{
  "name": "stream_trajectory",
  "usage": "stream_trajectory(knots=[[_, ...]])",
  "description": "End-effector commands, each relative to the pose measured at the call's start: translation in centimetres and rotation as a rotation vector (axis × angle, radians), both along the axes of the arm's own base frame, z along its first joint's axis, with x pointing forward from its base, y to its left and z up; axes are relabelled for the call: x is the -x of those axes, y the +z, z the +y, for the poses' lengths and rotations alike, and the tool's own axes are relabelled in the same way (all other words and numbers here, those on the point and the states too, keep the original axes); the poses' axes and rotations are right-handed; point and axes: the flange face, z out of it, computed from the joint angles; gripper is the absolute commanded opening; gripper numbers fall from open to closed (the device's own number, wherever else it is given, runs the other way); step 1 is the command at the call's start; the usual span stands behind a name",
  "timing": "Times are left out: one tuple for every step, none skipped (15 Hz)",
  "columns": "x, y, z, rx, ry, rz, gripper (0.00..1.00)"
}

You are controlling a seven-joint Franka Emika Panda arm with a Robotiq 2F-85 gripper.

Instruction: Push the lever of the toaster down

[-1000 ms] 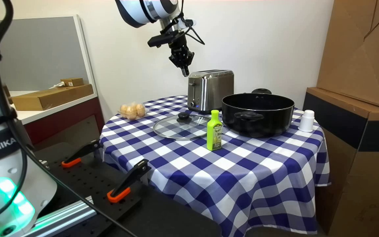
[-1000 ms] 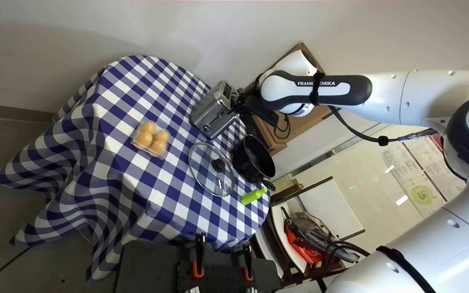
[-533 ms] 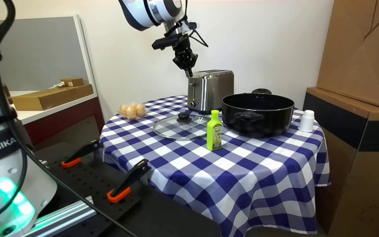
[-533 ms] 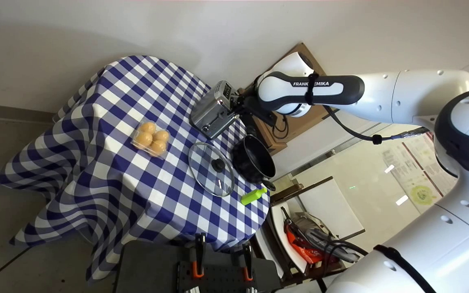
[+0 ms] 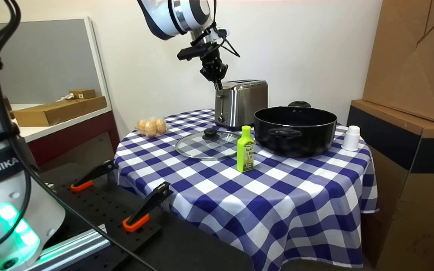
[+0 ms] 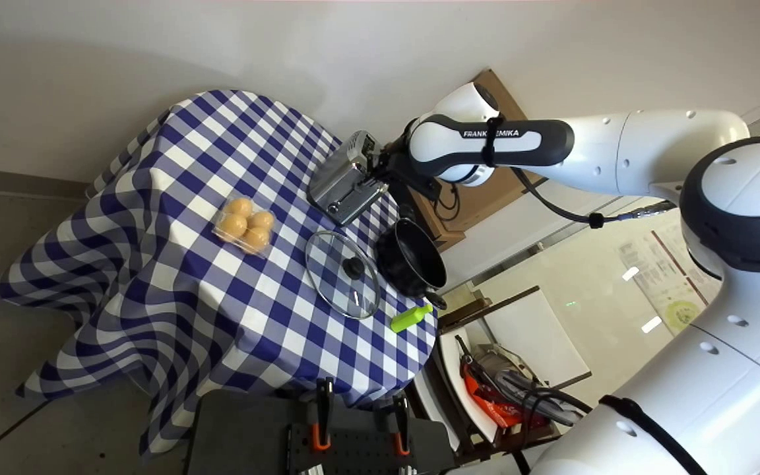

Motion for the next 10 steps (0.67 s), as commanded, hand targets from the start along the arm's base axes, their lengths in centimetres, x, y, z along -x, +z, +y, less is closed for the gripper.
stream_trajectory(knots=[[-1.2, -1.0, 0.2, 0.016, 0.025, -0.009, 0.0], [-1.4, -1.5, 0.2, 0.018, 0.024, -0.004, 0.0], [-1.5, -1.9, 0.2, 0.019, 0.025, 0.0, 0.0], [-1.7, -2.6, 0.1, 0.022, 0.026, 0.007, 0.0], [-1.8, -3.0, 0.1, 0.024, 0.027, 0.012, 0.0], [-1.9, -3.7, 0.2, 0.027, 0.033, 0.018, 0.0], [-2.0, -4.1, 0.3, 0.028, 0.039, 0.023, 0.0], [-1.9, -4.7, 0.5, 0.028, 0.047, 0.031, 0.0], [-1.8, -5.3, 0.7, 0.029, 0.054, 0.038, 0.0], [-1.7, -6.0, 0.9, 0.029, 0.062, 0.048, 0.0]])
